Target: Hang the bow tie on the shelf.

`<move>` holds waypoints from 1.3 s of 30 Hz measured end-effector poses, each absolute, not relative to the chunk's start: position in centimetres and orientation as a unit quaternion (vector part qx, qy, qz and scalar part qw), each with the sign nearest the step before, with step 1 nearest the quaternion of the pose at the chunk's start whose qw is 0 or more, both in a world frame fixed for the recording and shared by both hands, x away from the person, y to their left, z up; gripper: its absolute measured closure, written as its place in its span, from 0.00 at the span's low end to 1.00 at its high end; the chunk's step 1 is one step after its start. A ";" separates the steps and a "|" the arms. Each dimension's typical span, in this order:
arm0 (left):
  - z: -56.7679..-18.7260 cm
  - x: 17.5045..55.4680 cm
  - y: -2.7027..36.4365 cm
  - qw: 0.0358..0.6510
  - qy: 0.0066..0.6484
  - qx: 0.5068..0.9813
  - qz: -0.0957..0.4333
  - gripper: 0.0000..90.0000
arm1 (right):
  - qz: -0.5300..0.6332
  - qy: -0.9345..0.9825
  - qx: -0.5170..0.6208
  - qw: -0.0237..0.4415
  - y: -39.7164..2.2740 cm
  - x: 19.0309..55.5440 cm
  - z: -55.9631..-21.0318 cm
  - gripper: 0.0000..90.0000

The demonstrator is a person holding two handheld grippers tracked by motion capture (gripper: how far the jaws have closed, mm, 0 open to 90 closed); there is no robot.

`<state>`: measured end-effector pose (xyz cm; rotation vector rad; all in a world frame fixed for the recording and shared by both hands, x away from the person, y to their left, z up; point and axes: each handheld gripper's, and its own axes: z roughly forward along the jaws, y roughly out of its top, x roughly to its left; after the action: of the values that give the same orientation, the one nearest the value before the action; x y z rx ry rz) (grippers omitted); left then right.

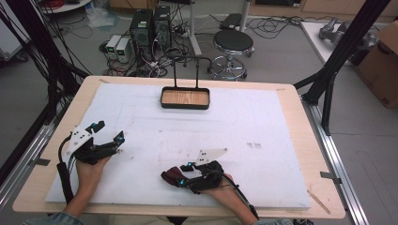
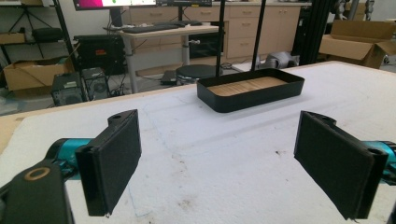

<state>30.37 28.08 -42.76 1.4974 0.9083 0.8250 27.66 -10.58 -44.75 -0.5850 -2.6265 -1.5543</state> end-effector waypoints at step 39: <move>-42.7 30.4 28.1 0.570 0.385 0.636 0.351 0.17 | -0.587 -0.750 -0.301 -0.049 -15.1 31.3 -41.6 0.85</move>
<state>30.37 28.07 -42.74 1.4920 0.9040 0.8237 31.29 -15.09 -41.58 -0.9775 -2.4324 -1.9044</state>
